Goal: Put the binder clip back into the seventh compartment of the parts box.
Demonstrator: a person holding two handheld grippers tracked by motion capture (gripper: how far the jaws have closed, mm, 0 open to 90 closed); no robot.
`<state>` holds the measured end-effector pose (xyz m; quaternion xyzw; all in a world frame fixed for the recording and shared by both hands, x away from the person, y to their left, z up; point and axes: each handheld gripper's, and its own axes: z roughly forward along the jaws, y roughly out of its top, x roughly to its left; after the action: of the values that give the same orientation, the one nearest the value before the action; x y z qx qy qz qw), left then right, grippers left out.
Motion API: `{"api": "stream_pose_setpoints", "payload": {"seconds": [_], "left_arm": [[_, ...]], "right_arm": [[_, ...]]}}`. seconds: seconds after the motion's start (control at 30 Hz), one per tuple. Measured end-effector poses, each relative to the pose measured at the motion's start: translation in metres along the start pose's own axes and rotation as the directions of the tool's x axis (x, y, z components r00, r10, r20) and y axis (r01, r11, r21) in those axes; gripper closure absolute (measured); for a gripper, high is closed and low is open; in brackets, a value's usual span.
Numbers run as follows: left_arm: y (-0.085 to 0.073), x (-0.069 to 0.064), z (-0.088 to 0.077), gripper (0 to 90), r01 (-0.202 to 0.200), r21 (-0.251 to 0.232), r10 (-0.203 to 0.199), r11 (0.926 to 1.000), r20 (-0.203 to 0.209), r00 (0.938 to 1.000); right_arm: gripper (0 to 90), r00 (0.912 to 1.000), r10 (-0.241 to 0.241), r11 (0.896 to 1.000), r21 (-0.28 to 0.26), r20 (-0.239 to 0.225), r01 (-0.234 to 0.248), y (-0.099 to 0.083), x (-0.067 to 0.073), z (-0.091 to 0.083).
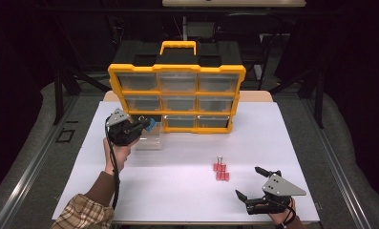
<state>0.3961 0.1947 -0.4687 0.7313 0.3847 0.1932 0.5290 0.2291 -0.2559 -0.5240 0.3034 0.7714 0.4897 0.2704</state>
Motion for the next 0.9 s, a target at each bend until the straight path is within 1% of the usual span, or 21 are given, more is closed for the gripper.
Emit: {"api": "stream_pose_setpoints", "payload": {"seconds": [0.03,0.07,0.13,0.17,0.2,0.23,0.27,0.3,0.37,0.47,0.53,0.63,0.73,0.9], "left_arm": [[-0.001,0.001,0.001,88.3,0.008,0.002,-0.008,1.0,-0.003,1.0],[-0.001,0.002,0.001,86.0,0.02,0.004,-0.02,0.9998,-0.007,0.9998],[-0.001,0.002,0.002,72.3,0.037,0.002,-0.037,0.9993,-0.008,0.9993],[-0.001,0.002,0.002,64.2,0.037,-0.001,-0.037,0.9993,-0.011,0.9992],[-0.001,0.002,0.001,58.8,0.046,-0.018,-0.046,0.9988,-0.007,0.9989],[0.0,0.001,0.001,50.4,0.057,-0.031,-0.058,0.9979,-0.013,0.9983],[0.0,0.0,0.0,43.8,0.058,-0.041,-0.059,0.9975,-0.017,0.9981],[0.001,-0.001,0.0,39.7,0.058,-0.048,-0.058,0.9972,-0.006,0.9983],[0.002,-0.005,0.001,31.8,0.048,-0.047,-0.048,0.9978,0.005,0.9988],[0.003,-0.013,0.003,21.1,0.02,-0.038,-0.019,0.9991,0.034,0.9993],[0.004,-0.019,0.005,16.3,-0.003,-0.034,0.005,0.9994,0.052,0.9986],[0.004,-0.029,0.007,13.6,-0.031,-0.032,0.033,0.999,0.08,0.9962],[0.004,-0.039,0.011,9.1,-0.056,-0.019,0.058,0.9983,0.096,0.9937],[0.001,-0.053,0.019,4.1,-0.092,0.009,0.09,0.9957,0.13,0.9875]], "right_arm": [[1.7,1.0,-0.001,1.0,0.0,0.0,0.001,0.0,0.0,0.0],[1.7,1.0,-0.001,1.0,0.0,-0.002,0.001,0.0,0.0,0.0],[1.7,1.0,-0.002,1.0,0.0,-0.003,0.002,0.0,0.0,0.0],[1.7,1.0,-0.002,1.0,-0.001,-0.003,0.002,0.0,0.0,0.0],[1.7,1.0,-0.001,1.0,-0.001,-0.002,0.001,0.0,0.0,0.0],[1.7,1.0,-0.001,1.0,-0.002,-0.002,0.001,0.0,0.0,0.0],[1.7,1.0,-0.002,1.0,-0.002,-0.002,0.002,0.0,0.0,0.0],[1.7,1.0,-0.003,1.0,-0.003,-0.002,0.003,0.0,0.0,0.0],[1.7,1.0,-0.002,1.0,-0.001,-0.002,0.002,0.0,0.0,0.0],[1.7,1.0,-0.001,1.0,-0.001,-0.002,0.001,0.0,0.0,0.0],[1.7,1.0,-0.002,1.0,0.001,-0.002,0.002,0.0,0.0,0.0],[1.7,1.0,-0.002,1.0,0.0,-0.001,0.002,0.0,0.0,0.0],[1.7,1.0,-0.002,1.0,0.0,-0.001,0.002,0.0,0.0,0.0],[1.7,1.0,-0.002,1.0,0.0,-0.002,0.002,0.0,0.0,0.0]]}}
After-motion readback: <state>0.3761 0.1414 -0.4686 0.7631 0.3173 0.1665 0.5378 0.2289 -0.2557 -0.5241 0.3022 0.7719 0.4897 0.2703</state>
